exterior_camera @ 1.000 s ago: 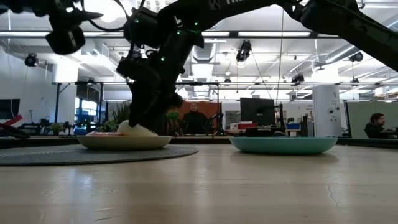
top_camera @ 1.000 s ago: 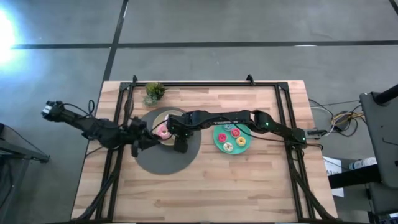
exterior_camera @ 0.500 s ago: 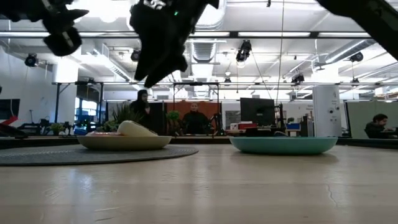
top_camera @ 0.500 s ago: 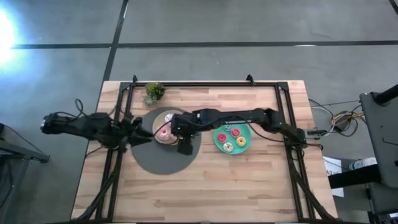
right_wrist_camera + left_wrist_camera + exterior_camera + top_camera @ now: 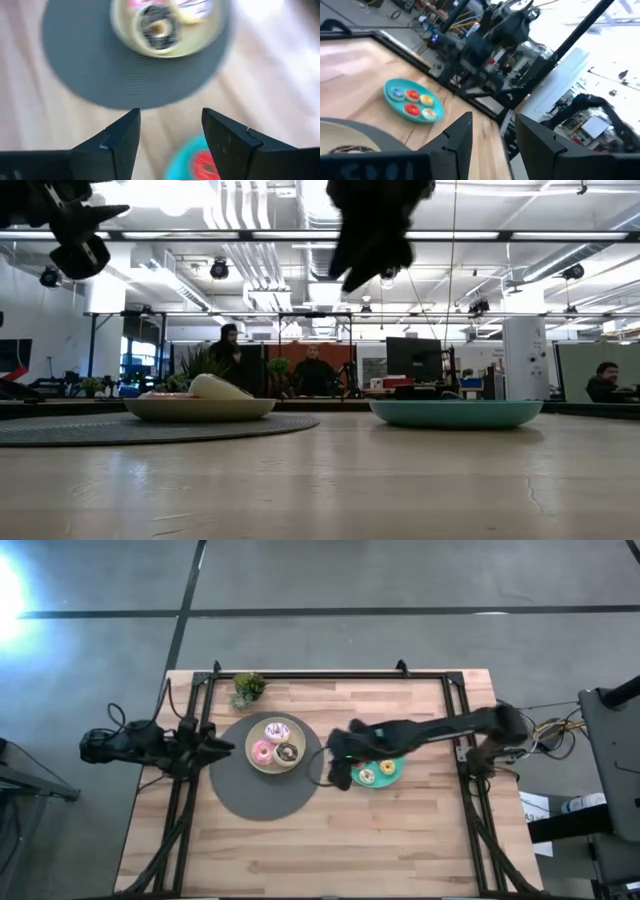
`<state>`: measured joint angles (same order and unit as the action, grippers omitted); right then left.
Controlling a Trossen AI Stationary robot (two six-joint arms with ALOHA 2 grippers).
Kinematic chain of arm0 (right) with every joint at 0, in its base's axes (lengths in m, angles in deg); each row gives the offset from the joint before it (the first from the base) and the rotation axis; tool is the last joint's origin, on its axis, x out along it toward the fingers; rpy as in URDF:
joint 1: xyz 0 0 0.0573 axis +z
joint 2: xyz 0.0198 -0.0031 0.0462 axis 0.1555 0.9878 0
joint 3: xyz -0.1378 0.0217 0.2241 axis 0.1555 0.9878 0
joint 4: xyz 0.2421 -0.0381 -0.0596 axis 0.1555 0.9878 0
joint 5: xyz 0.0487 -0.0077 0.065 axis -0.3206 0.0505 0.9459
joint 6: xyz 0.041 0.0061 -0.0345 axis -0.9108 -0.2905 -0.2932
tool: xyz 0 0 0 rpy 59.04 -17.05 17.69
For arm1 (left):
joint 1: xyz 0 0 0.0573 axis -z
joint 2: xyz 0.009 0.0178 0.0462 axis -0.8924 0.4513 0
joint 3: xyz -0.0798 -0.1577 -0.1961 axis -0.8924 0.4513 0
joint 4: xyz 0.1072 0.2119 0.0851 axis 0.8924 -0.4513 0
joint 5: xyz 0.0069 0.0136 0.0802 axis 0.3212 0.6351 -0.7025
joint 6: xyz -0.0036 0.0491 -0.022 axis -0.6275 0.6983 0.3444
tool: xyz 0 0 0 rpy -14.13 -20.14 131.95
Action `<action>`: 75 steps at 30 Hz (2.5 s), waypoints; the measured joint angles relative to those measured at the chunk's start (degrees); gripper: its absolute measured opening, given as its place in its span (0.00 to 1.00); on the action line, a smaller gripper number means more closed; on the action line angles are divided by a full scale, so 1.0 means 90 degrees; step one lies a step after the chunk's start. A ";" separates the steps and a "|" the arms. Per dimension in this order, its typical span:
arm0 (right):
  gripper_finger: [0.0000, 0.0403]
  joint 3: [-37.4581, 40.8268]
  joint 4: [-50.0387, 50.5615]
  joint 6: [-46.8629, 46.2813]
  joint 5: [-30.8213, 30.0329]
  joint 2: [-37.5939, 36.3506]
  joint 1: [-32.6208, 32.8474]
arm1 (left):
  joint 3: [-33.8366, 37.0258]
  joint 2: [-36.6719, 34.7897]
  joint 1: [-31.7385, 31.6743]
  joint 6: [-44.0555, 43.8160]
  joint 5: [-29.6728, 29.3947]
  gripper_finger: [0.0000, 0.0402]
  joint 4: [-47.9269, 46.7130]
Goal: Pick & Place donuts
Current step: Return to Home Position
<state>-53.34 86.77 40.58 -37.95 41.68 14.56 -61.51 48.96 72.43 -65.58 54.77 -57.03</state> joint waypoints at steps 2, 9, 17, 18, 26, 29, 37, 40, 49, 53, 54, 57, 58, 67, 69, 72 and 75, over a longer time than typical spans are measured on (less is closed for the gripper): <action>0.50 0.0403 0.0047 -0.0025 -0.0529 -0.0549 0.0118 | 0.0007 0.0123 0.0000 0.0154 -0.0211 0.30 -0.0049; 0.50 0.1287 0.0349 -0.1524 -0.0955 -0.2491 0.0326 | -0.0066 0.0117 -0.0002 -0.0695 -0.0886 0.30 -0.0107; 0.50 0.2736 -0.0486 -0.0473 -0.0836 -0.4791 0.0864 | 0.0012 0.0124 -0.0001 0.0960 -0.0066 0.30 0.0915; 0.50 0.3071 -0.0723 -0.0470 -0.0894 -0.5143 0.0871 | 0.0013 0.0124 0.0002 0.1131 0.0091 0.30 0.0967; 0.50 0.5311 -0.2855 -0.0084 -0.0774 -0.7433 0.0982 | 0.0186 0.0134 0.0005 0.2161 0.0285 0.30 0.1292; 0.50 0.5877 -0.3111 -0.0064 -0.0792 -0.8009 0.0983 | 0.0630 0.0132 0.0005 0.2228 0.0258 0.30 0.2063; 0.50 0.6920 -0.3347 -0.0095 -0.0790 -0.9038 0.0964 | 0.1882 0.0107 0.0005 0.1725 0.0384 0.30 0.3413; 0.50 0.7228 -0.3364 -0.0119 -0.1056 -0.9340 0.0951 | 0.2013 0.0100 0.0002 0.1625 0.0383 0.30 0.3409; 0.50 0.8182 -0.3329 -0.0921 -0.1645 -1.0034 0.0955 | 0.2093 0.0155 -0.0005 0.1390 0.0232 0.30 0.3388; 0.50 0.8518 -0.3329 -0.0860 -0.1604 -1.0029 0.0958 | 0.2093 0.0166 -0.0005 0.1388 0.0231 0.30 0.3364; 0.50 0.8599 -0.3347 -0.0854 -0.1612 -0.9999 0.0956 | 0.2096 0.0166 -0.0005 0.1387 0.0230 0.30 0.3342; 0.50 0.8834 -0.3319 -0.0825 -0.1604 -0.9973 0.0956 | 0.2096 0.0169 -0.0005 0.1386 0.0208 0.30 0.3343; 0.50 0.8830 -0.3338 -0.0803 -0.1597 -0.9946 0.0958 | 0.2096 0.0173 -0.0005 0.1382 0.0203 0.30 0.3324; 0.50 0.8896 -0.3620 -0.0702 -0.1554 -1.0455 0.0869 | 0.2109 -0.0049 -0.0160 0.1379 0.0212 0.30 0.3119; 0.50 0.9117 -0.4408 -0.0710 -0.1531 -1.0691 0.0673 | 0.2110 -0.0103 -0.0319 0.1377 0.0217 0.30 0.3107; 0.50 0.9279 -0.5097 -0.0719 -0.1516 -1.1004 0.0273 | 0.2110 -0.0104 -0.0628 0.1377 0.0213 0.30 0.3099; 0.50 0.9274 -0.5157 -0.0719 -0.1501 -1.1089 -0.0172 | 0.2113 -0.0104 -0.0913 0.1377 0.0214 0.30 0.3080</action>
<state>30.12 40.36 34.11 -51.46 -58.12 13.01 -42.49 48.02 64.21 -53.19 56.70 -29.31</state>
